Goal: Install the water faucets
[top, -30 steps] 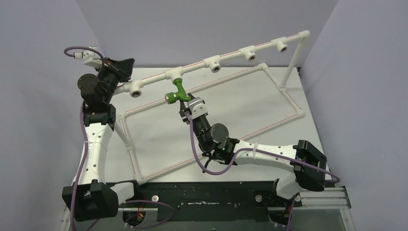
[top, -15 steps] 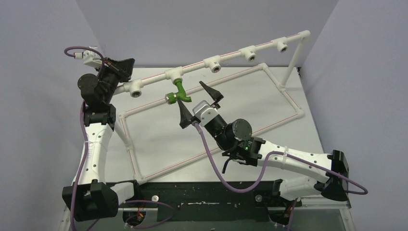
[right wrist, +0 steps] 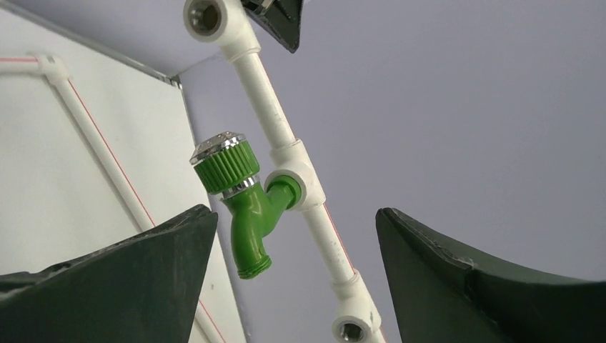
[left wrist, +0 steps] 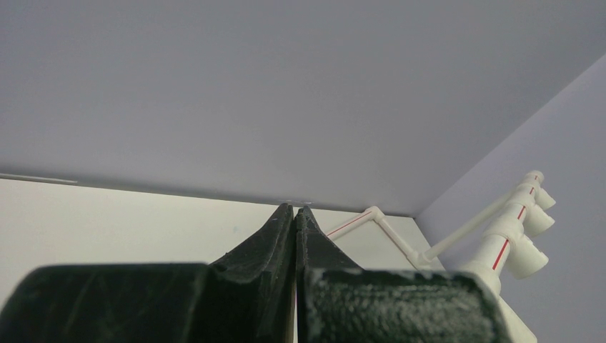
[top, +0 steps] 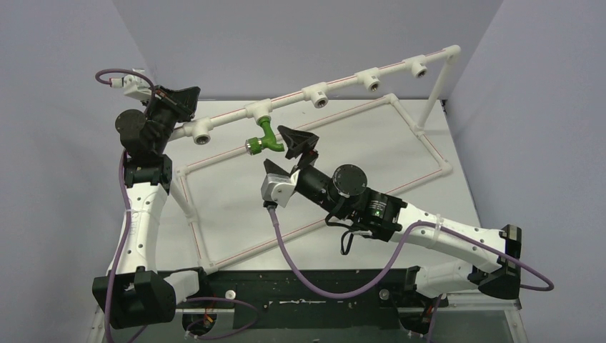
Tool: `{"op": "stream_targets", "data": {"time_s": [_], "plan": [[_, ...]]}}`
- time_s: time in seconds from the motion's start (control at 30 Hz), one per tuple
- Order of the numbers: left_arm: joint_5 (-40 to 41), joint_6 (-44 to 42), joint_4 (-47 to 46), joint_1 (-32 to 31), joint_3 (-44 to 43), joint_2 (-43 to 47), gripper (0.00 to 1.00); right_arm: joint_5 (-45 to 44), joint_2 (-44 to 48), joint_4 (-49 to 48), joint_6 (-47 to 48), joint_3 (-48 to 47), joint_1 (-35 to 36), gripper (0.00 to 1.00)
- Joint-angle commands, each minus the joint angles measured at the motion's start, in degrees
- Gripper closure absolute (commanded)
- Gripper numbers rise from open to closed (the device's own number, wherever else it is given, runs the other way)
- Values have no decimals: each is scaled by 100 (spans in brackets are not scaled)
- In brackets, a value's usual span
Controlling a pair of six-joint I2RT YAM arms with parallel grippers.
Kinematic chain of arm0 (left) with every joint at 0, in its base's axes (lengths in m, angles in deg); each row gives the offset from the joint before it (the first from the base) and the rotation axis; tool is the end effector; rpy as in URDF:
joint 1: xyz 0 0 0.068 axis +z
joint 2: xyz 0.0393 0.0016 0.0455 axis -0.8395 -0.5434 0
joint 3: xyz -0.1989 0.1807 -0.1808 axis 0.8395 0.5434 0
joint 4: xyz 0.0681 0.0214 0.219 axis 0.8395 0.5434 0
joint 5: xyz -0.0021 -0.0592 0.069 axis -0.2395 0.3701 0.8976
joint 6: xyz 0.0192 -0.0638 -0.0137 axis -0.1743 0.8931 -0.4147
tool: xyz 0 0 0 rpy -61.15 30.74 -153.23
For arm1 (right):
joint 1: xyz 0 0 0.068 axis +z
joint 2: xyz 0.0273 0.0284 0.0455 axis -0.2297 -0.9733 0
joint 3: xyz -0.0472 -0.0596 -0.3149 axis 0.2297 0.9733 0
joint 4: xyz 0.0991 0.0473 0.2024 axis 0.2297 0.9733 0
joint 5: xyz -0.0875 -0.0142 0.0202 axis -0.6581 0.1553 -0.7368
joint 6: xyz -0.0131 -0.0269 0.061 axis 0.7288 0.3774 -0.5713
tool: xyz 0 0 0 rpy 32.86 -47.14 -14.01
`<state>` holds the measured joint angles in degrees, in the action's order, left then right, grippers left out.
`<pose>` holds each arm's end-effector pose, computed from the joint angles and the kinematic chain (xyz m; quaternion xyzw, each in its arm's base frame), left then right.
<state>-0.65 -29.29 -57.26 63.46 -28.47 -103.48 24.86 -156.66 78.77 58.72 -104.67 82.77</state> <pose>0.2457 0.0081 0.4648 -0.1069 0.6481 -0.3026 0.6906 0.0993 0.2450 0.4875 -0.5771 0.3304 0.0231 0.7465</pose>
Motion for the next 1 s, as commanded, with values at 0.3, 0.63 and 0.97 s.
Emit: {"op": "stream_targets", "data": {"time_s": [0.3,0.63,0.97], "plan": [[-93,8,2024,128,858,-738,100,-911,-696,-100,2038,-228,14,24],[-106,14,2024,130,852,-756,100,-1037,-1160,-984,2447,-266,-186,43],[-123,29,2020,137,858,-747,100,-991,-1392,-1370,2304,-284,-357,69]]}}
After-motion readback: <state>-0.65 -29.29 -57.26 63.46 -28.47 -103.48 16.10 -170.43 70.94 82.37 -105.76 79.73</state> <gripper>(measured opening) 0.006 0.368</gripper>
